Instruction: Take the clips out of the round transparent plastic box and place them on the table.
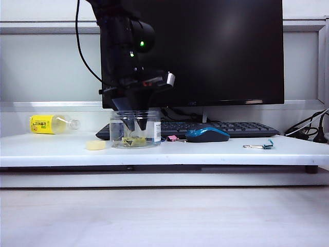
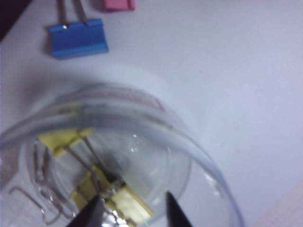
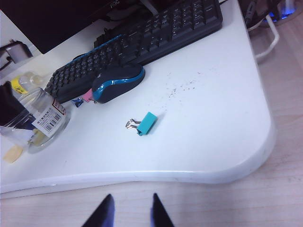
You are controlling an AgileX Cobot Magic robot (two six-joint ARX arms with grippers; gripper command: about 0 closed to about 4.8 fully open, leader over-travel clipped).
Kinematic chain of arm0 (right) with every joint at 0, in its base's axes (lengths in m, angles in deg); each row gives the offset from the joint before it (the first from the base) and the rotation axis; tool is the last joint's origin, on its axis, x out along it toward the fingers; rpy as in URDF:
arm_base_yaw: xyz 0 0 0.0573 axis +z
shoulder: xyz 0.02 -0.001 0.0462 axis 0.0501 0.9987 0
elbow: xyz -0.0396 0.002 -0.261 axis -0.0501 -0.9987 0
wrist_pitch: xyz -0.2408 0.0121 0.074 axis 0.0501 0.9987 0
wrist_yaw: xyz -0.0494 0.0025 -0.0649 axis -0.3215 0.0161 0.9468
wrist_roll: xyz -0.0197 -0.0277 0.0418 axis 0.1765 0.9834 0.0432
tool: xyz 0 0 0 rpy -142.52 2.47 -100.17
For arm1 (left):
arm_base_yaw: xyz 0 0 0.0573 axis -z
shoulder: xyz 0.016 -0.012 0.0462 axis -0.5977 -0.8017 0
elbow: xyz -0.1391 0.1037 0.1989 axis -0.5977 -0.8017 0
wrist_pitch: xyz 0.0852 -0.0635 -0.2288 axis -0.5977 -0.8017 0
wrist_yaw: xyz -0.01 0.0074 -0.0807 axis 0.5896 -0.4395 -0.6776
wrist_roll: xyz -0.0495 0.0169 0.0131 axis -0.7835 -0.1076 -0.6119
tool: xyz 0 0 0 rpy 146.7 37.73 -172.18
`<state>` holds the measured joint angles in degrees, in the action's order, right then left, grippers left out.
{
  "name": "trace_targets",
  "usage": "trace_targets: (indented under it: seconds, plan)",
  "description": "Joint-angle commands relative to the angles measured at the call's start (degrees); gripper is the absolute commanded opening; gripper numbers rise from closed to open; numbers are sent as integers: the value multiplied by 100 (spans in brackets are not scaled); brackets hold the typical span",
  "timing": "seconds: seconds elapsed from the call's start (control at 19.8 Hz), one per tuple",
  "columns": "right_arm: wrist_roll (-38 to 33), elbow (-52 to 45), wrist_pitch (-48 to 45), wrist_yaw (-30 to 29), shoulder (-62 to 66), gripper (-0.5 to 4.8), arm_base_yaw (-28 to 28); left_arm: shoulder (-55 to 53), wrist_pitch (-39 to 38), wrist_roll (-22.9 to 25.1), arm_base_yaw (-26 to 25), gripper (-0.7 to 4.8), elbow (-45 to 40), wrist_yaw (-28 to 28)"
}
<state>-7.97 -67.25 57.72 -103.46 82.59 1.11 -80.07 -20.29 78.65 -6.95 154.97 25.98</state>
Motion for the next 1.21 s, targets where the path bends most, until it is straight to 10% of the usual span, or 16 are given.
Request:
trace_targets:
  seconds: [0.05,1.01,1.21]
  plan:
    - [28,11,-20,-15,-7,107,2,-31,116,-42,9,157,17,186]
    - [28,11,-24,4,-9,107,2,-354,411,-505,15,151,20,861]
    - [28,11,-24,7,-9,107,0,-459,479,-535,15,55,20,944]
